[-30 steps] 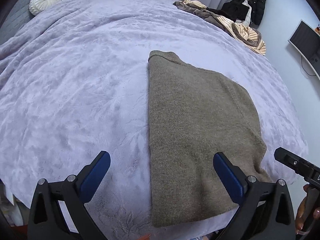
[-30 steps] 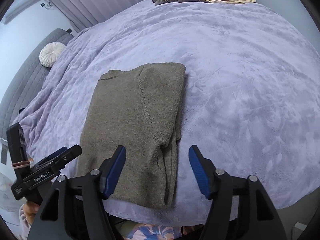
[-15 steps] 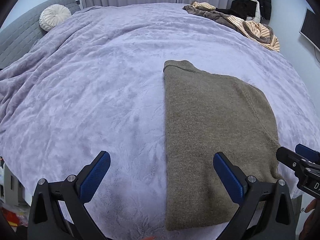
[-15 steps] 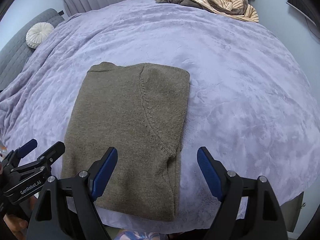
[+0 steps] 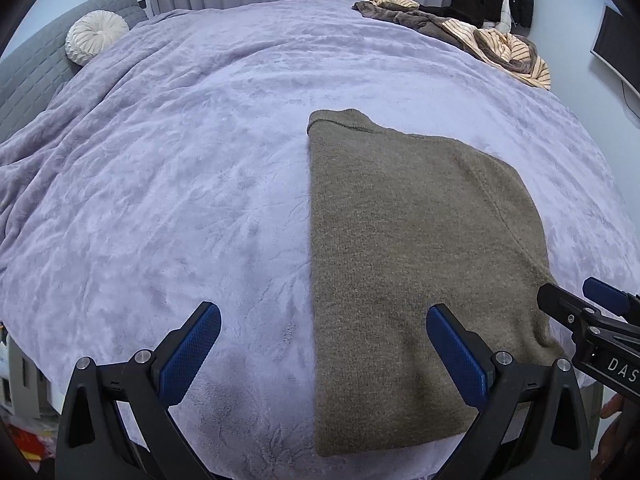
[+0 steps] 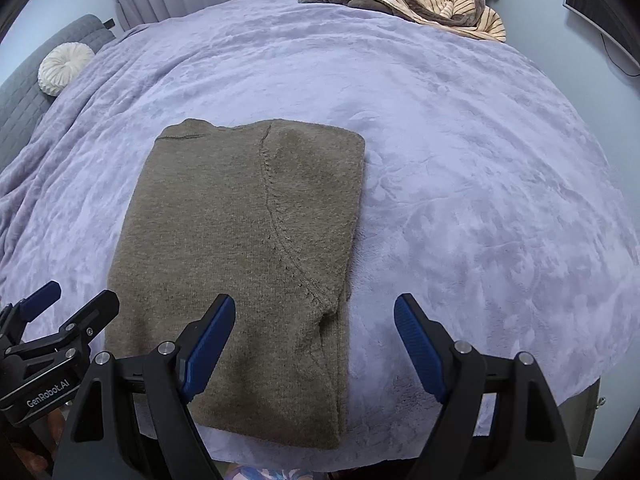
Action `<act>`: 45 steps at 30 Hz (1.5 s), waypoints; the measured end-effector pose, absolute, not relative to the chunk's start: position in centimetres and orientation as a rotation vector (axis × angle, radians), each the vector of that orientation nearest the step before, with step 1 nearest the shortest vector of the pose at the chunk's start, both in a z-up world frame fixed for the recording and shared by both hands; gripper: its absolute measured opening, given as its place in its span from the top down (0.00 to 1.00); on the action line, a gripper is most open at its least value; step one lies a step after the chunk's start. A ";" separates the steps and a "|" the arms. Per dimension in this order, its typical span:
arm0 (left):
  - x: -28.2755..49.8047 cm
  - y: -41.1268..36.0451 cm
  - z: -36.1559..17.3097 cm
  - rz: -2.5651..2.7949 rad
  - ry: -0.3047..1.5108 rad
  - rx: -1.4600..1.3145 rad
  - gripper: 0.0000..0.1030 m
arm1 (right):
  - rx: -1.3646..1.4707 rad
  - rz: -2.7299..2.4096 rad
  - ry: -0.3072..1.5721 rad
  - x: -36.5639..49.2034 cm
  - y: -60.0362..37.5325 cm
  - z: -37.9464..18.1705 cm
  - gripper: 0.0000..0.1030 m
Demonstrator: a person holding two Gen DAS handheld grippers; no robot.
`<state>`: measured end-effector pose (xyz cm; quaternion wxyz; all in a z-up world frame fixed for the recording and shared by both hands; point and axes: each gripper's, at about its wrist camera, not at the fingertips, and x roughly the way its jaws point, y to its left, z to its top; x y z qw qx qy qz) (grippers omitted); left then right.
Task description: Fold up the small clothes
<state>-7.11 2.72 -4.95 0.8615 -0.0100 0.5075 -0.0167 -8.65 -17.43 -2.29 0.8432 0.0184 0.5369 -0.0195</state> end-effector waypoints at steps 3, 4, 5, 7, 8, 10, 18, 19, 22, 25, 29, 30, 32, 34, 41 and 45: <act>-7.1 2.6 -4.9 -0.027 1.062 -0.010 0.00 | 0.038 -0.045 1.135 -8.6 -17.5 -2.4 0.18; -7.0 2.5 -4.9 -0.025 1.063 -0.007 0.00 | 0.038 -0.046 1.135 -8.6 -17.5 -2.4 0.18; -7.1 2.5 -4.9 -0.025 1.063 -0.005 0.00 | 0.035 -0.047 1.135 -8.6 -17.5 -2.5 0.18; -7.1 2.5 -4.9 -0.023 1.063 -0.006 0.00 | 0.027 -0.049 1.135 -8.6 -17.4 -2.5 0.18; -7.1 2.4 -4.9 -0.022 1.064 -0.006 0.00 | 0.027 -0.048 1.135 -8.6 -17.4 -2.5 0.18; -7.1 2.4 -4.9 -0.021 1.064 -0.007 0.00 | 0.027 -0.051 1.134 -8.6 -17.4 -2.5 0.18; -7.1 2.8 -5.1 -0.020 1.067 -0.011 0.00 | 0.027 -0.050 1.133 -8.6 -17.4 -2.5 0.18; -7.1 2.8 -5.1 -0.020 1.067 -0.011 0.00 | 0.027 -0.050 1.133 -8.6 -17.5 -2.5 0.18; -7.1 2.8 -5.1 -0.020 1.067 -0.011 0.00 | 0.027 -0.051 1.131 -8.6 -17.3 -2.3 0.18; -7.1 2.8 -5.1 -0.020 1.067 -0.010 0.00 | 0.026 -0.052 1.131 -8.6 -17.3 -2.3 0.18; -7.1 2.7 -5.1 -0.019 1.066 -0.010 0.00 | 0.022 -0.054 1.128 -8.6 -17.2 -2.1 0.18; -7.1 2.7 -5.1 -0.020 1.066 -0.009 0.00 | 0.021 -0.054 1.127 -8.5 -17.2 -2.1 0.18; -7.2 2.7 -5.1 -0.019 1.067 -0.010 0.00 | 0.021 -0.054 1.128 -8.5 -17.2 -2.0 0.18; -7.2 2.7 -5.1 -0.019 1.068 -0.011 0.00 | 0.021 -0.054 1.128 -8.6 -17.2 -2.1 0.18; -7.4 2.7 -5.1 -0.020 1.062 -0.003 0.00 | 0.021 -0.054 1.128 -8.6 -17.2 -2.0 0.18; -7.4 2.7 -5.1 -0.019 1.063 0.003 0.00 | 0.022 -0.054 1.128 -8.6 -17.2 -2.0 0.18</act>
